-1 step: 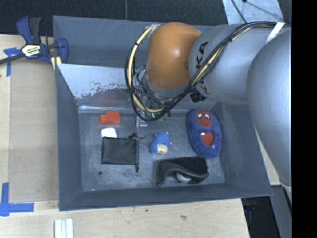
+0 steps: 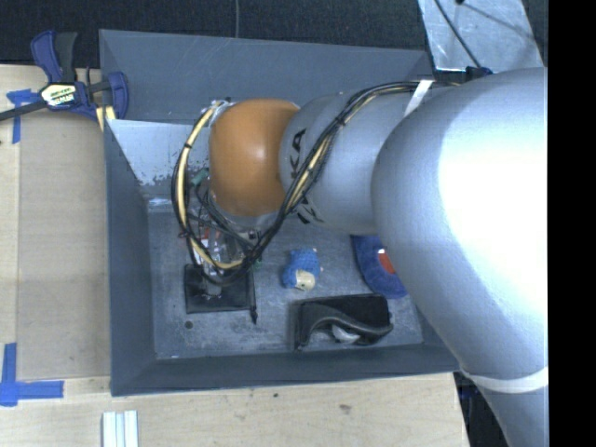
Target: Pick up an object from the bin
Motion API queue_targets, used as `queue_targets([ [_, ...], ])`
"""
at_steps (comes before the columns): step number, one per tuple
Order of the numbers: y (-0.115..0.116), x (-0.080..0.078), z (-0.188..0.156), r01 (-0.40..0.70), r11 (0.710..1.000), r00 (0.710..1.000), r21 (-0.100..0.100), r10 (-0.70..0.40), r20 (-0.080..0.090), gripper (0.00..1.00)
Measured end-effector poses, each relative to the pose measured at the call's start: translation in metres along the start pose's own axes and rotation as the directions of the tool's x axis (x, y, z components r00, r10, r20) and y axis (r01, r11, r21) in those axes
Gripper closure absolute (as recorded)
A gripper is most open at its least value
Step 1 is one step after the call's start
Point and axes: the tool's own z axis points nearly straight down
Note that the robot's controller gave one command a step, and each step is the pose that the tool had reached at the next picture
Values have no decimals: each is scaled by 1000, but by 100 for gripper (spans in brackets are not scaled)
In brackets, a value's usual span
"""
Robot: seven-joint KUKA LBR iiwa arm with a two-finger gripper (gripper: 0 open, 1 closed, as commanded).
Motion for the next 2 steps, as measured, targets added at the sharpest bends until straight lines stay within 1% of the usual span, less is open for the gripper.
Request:
queue_targets([
  [1,-32,89,-2,56,998,998,4,-56,-15,0],
  [2,-31,85,-2,55,999,998,2,-55,-7,100],
])
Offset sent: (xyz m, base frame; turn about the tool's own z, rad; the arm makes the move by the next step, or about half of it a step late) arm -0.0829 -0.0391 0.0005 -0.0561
